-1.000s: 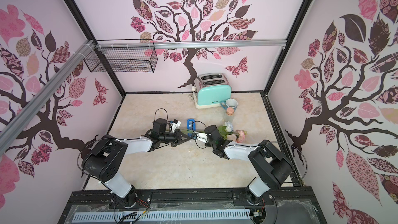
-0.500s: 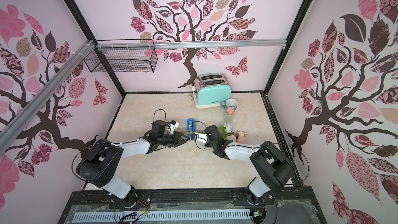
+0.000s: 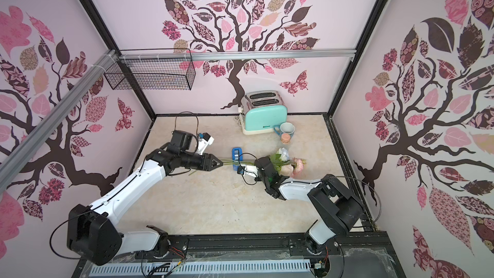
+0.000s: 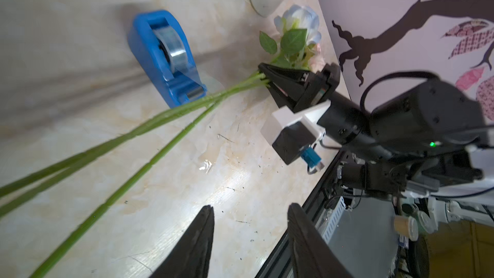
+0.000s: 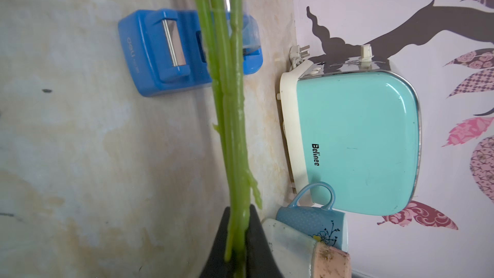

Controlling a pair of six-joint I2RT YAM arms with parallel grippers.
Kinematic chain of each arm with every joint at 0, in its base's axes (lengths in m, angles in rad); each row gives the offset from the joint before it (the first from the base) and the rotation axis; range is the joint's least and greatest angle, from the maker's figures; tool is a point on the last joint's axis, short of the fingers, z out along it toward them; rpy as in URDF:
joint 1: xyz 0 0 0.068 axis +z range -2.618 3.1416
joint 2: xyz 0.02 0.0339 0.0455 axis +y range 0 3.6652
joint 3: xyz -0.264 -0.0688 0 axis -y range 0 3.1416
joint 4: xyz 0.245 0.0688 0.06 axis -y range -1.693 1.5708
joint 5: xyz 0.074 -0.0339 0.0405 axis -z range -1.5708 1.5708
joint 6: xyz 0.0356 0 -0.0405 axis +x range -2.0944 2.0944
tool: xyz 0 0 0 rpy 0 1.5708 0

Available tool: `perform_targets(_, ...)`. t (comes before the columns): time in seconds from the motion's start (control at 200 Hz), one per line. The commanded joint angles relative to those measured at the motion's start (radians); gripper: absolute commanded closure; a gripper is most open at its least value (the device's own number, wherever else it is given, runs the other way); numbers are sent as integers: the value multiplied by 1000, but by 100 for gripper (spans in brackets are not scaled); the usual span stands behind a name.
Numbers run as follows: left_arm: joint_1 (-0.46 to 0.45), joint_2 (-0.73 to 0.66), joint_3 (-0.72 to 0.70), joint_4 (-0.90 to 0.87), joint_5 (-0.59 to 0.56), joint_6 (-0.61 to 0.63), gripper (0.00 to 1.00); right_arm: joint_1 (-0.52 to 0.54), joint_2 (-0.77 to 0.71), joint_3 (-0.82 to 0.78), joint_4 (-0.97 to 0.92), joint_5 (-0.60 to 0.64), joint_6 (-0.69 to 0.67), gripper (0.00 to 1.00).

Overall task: Wrap bouquets with tape
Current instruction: Stick the tape to the bouquet, then wrap the tape around the bouquet.

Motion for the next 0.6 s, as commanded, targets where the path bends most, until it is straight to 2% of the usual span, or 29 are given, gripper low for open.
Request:
perform_targets(0.0, 57, 130, 218, -216, -86, 133, 53, -5, 63, -30, 188, 36, -86, 100)
perform_targets(0.095, 54, 236, 379, -287, -119, 364, 50, -8, 127, -47, 323, 55, -155, 100)
perform_targets(0.165, 65, 324, 474, -395, -93, 634, 50, -8, 167, -44, 413, 61, -180, 100)
perform_targets(0.22, 72, 384, 511, -402, -103, 687, 47, -8, 189, -41, 470, 60, -207, 100)
perform_targets(0.28, 80, 456, 571, -511, -47, 857, 43, -7, 203, -35, 521, 69, -250, 100)
perform_targets(0.39, 77, 568, 653, -548, -115, 882, 41, -5, 193, -42, 596, 75, -289, 100)
perform_targets(0.44, 69, 623, 716, -618, -97, 955, 41, -4, 189, -47, 622, 69, -299, 100)
perform_targets(0.505, 72, 657, 731, -643, -53, 993, 38, -3, 199, -59, 687, 71, -332, 100)
perform_targets(0.595, 45, 698, 751, -663, -58, 1032, 36, -2, 226, -63, 770, 76, -391, 100)
